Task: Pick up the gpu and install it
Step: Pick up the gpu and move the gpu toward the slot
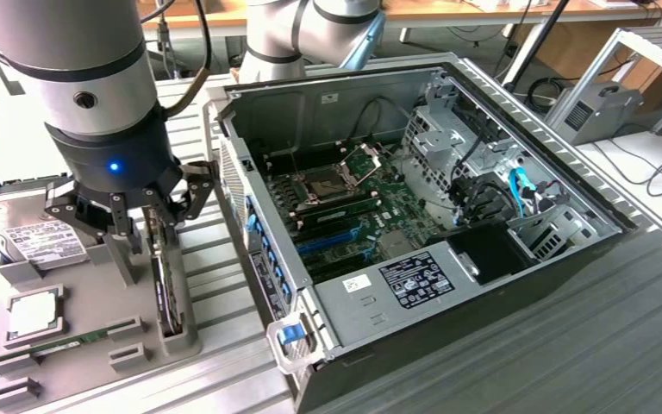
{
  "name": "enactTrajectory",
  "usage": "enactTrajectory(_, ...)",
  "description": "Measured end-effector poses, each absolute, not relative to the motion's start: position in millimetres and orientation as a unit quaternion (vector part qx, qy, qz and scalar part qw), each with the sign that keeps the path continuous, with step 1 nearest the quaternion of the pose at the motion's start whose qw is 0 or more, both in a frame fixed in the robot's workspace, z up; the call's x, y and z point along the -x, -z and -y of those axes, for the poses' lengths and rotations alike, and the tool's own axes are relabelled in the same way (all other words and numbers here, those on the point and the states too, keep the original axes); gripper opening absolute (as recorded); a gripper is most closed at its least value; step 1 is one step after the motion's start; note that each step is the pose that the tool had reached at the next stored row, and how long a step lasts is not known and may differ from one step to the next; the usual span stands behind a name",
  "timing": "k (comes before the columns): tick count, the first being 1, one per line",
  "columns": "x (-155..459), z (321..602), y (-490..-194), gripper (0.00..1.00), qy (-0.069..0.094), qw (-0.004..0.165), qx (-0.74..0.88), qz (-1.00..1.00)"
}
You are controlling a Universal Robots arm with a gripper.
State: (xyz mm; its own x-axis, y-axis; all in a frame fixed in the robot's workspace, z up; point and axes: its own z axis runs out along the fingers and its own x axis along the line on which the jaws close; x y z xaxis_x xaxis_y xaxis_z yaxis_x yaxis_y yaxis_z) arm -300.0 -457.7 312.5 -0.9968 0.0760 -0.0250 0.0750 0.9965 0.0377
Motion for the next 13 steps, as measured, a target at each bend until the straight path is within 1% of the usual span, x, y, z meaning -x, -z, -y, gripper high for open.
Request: enactTrajectory(13,303.8,458.0,-311.3,0.42,-0.018,0.013,-0.038,-0.999)
